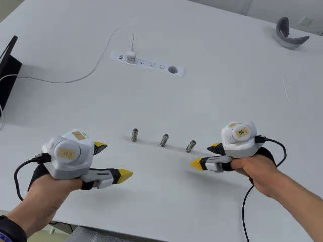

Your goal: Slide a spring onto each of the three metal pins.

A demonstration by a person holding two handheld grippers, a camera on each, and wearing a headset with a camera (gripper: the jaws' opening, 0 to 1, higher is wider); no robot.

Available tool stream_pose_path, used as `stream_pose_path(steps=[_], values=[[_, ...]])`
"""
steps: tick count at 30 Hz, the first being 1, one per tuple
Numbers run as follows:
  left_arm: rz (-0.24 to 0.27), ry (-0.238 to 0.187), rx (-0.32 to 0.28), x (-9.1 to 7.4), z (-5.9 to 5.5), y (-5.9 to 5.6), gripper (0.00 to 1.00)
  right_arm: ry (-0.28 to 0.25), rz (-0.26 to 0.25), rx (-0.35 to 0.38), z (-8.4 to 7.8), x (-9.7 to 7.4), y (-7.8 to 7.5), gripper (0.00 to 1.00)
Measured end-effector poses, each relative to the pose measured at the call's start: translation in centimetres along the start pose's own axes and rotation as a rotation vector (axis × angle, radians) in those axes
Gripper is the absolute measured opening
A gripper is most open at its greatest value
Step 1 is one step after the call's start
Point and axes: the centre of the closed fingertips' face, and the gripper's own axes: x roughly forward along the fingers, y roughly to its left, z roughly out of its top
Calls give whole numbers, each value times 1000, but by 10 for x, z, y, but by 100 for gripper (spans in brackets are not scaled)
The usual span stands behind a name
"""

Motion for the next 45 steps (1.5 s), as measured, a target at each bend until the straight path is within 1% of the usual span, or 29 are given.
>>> stream_pose_path(steps=[2, 6, 7, 9, 12, 17, 26, 31, 34, 45], values=[[0, 1, 0, 0, 0, 1, 68, -18, -9, 12, -2, -2, 2, 57], [1, 9, 2, 0, -2, 2, 69, -54, -7, 42, -3, -4, 7, 63], [3, 13, 1, 0, -4, 3, 70, -86, -5, 64, 1, -5, 10, 64], [4, 20, -7, 1, -7, 3, 70, -125, 3, 98, 4, -7, 14, 67], [6, 20, -9, 0, -7, 3, 71, -148, 0, 103, 3, -9, 18, 70], [9, 23, -8, 0, -7, 3, 73, -191, 2, 124, 6, -14, 24, 73], [14, 16, -7, 1, -1, 5, 74, -230, -15, 139, 5, -22, 30, 76], [19, 12, -10, 1, 0, 7, 75, -253, -26, 154, 2, -28, 34, 77], [22, 10, -13, -1, 0, 8, 76, -280, -25, 175, 2, -30, 37, 79], [39, -4, -35, -7, 0, 13, 78, -293, -20, 195, -4, -31, 48, 82]])
